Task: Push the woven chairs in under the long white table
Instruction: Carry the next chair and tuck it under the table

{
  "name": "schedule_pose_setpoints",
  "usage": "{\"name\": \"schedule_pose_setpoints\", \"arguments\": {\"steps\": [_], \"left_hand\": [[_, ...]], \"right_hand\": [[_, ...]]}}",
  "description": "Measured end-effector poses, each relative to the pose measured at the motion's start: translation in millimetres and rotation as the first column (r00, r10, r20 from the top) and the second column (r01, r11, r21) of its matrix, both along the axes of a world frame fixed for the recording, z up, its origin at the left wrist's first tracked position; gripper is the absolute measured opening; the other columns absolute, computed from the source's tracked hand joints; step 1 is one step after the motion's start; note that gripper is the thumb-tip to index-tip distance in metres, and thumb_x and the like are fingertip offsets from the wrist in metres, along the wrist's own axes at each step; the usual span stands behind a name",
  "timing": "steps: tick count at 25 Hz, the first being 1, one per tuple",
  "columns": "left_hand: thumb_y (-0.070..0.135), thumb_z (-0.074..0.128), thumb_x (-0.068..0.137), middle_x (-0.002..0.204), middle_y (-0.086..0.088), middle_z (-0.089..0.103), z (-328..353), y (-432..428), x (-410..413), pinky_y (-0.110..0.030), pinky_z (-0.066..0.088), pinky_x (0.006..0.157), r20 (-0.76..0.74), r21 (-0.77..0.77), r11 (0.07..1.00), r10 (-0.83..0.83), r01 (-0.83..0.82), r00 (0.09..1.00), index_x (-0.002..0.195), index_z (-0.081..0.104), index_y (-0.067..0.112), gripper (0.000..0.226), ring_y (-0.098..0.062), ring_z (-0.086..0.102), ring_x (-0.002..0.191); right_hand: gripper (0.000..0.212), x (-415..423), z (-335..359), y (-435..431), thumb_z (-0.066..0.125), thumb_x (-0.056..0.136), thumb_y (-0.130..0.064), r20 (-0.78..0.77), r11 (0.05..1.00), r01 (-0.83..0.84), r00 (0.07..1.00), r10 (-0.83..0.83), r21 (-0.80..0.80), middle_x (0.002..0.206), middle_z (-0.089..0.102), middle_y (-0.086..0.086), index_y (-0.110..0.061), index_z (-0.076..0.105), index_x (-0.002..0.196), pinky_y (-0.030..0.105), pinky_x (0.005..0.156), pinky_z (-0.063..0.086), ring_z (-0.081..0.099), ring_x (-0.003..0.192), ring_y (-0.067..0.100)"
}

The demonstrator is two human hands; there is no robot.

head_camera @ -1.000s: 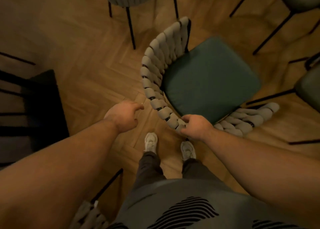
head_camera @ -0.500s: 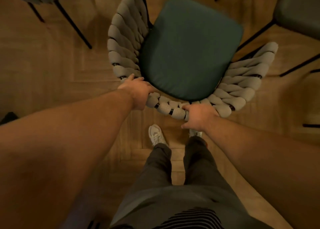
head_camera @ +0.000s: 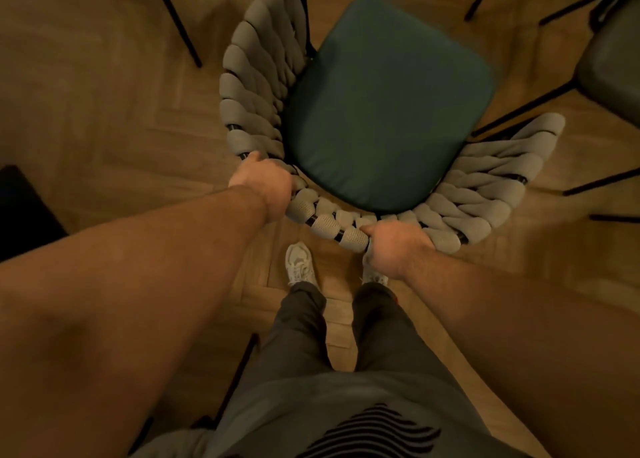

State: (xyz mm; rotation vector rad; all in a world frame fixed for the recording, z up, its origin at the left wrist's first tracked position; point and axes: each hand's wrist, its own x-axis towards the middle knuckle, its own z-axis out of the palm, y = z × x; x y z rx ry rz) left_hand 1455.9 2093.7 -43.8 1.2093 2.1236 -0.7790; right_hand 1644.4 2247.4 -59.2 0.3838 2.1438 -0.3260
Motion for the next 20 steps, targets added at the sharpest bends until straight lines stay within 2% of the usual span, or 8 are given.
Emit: {"name": "schedule_pose_setpoints", "arguments": {"steps": [4,9,13,20], "left_hand": [[0.030,0.055,0.101,0.129,0.002,0.064,4,-29,29,-0.043,0.034,0.110,0.028,0.006,0.988,0.151,-0.152,0.988,0.128,0.065,0.039,0.031,-0.022,0.055,0.124],[0.029,0.053,0.101,0.122,0.004,0.066,5,-69,70,-0.044,0.036,0.107,0.052,0.050,0.924,0.377,-0.379,0.925,0.126,0.066,0.040,0.030,-0.021,0.057,0.117],[0.029,0.057,0.098,0.118,0.005,0.067,3,-105,94,-0.046,0.037,0.108,0.080,0.084,0.827,0.550,-0.556,0.831,0.124,0.067,0.041,0.030,-0.021,0.057,0.116],[0.039,0.060,0.099,0.129,0.004,0.066,18,-180,104,-0.043,0.037,0.110,0.108,0.072,0.649,0.750,-0.757,0.653,0.134,0.064,0.042,0.036,-0.021,0.056,0.123]], "right_hand": [[0.058,6,0,-3,0.062,0.099,-0.027,0.008,0.990,-0.138,0.990,0.138,-0.022,0.132,0.063,0.004,-0.041,0.045,0.153,0.044,0.092,0.060,0.064,0.114,0.026],[0.066,-3,2,-1,0.065,0.096,-0.025,0.003,0.921,-0.388,0.922,0.388,-0.013,0.134,0.064,0.003,-0.042,0.042,0.156,0.043,0.093,0.059,0.064,0.117,0.026],[0.063,-26,5,-13,0.062,0.098,-0.023,-0.017,0.850,-0.527,0.849,0.527,0.008,0.133,0.065,0.001,-0.045,0.044,0.153,0.043,0.091,0.059,0.064,0.116,0.024],[0.056,-79,21,-79,0.063,0.097,-0.021,-0.017,0.697,-0.716,0.697,0.717,0.029,0.118,0.068,-0.003,-0.047,0.050,0.145,0.044,0.089,0.059,0.065,0.107,0.022]]}}
